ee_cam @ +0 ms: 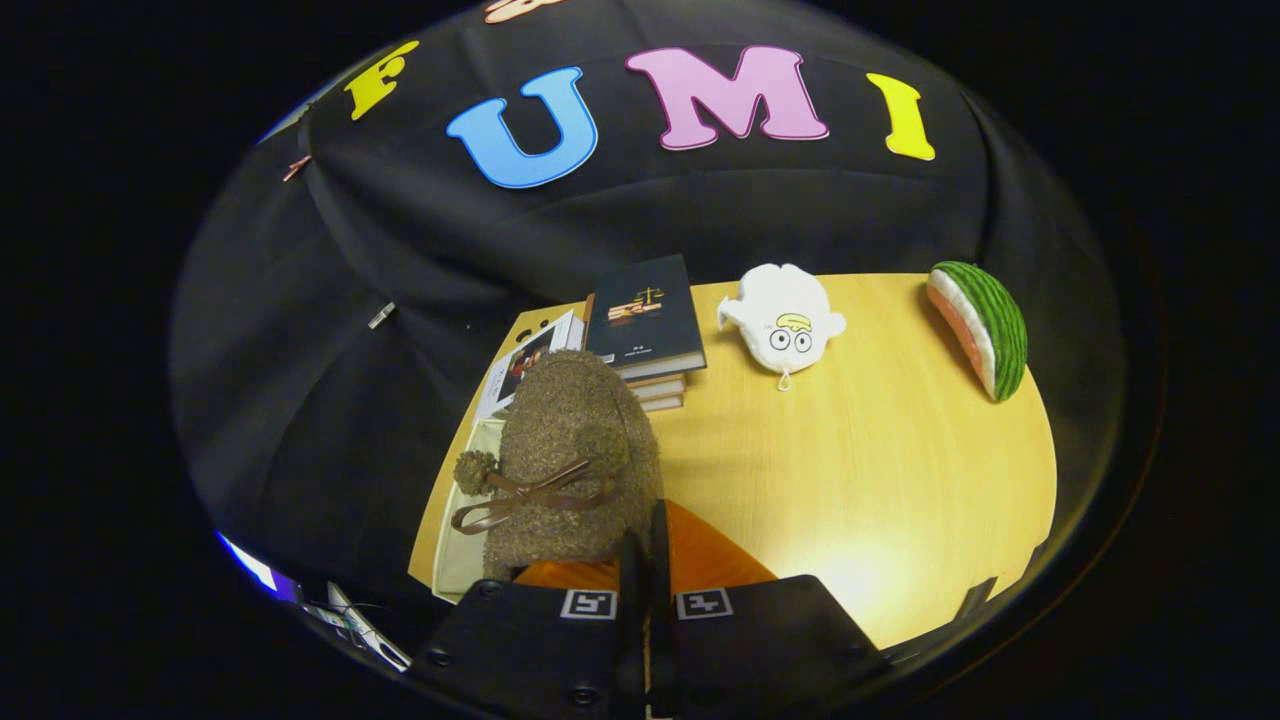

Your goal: Open the storage box then place both shoes into the box .Put the left shoe in first, then the right shoe, with the right side of both shoes facing outward in a uniform manner.

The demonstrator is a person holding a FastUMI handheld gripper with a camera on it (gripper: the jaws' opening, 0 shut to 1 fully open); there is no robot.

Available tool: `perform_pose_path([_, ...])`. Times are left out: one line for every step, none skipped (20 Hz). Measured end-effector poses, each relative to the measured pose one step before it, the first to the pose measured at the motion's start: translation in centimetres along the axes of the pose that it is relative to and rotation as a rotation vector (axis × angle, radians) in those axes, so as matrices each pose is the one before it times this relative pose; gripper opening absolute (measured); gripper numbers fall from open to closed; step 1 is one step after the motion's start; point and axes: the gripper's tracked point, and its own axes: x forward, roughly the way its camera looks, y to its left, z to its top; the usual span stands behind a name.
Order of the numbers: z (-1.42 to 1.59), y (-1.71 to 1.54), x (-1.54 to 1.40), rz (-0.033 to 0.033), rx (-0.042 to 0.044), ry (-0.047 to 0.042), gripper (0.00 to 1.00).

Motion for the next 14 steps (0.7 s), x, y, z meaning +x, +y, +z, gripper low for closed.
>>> perform_pose_path([-0.245, 0.890, 0.474, 0.00089, 0.00412, 0.01113, 0.07])
perform_pose_path([-0.312, 0.782, 0.682, -0.00132, 0.00393, 0.01407, 0.07])
perform_pose_path([-0.348, 0.729, 0.785, -0.00618, 0.00328, 0.01600, 0.07])
perform_pose_path([-0.292, 0.473, 0.704, -0.01061, 0.00635, 0.01110, 0.07])
perform_pose_path([-0.210, 0.284, 0.928, -0.01172, 0.00382, 0.00945, 0.07])
perform_pose_path([-0.257, 0.218, 0.820, -0.01390, 0.00387, 0.00956, 0.07])
perform_pose_path([-0.378, 0.191, 0.807, -0.01193, 0.00262, 0.01221, 0.07])
perform_pose_path([-0.365, 0.156, 0.671, -0.01032, -0.00149, 0.01304, 0.07])
perform_pose_path([-0.411, -0.011, 0.625, -0.01269, -0.00372, 0.01362, 0.07])
perform_pose_path([-0.489, -0.122, 0.619, -0.01577, -0.00705, 0.01392, 0.07])
perform_pose_path([-0.502, -0.201, 0.540, -0.01975, -0.00474, 0.01469, 0.07])
perform_pose_path([-0.502, -0.251, 0.491, -0.02066, -0.00468, 0.01228, 0.07])
perform_pose_path([-0.431, -0.276, 0.435, -0.02181, -0.00621, 0.01068, 0.07])
perform_pose_path([-0.082, 0.137, 0.197, -0.00884, -0.00415, -0.00249, 0.08])
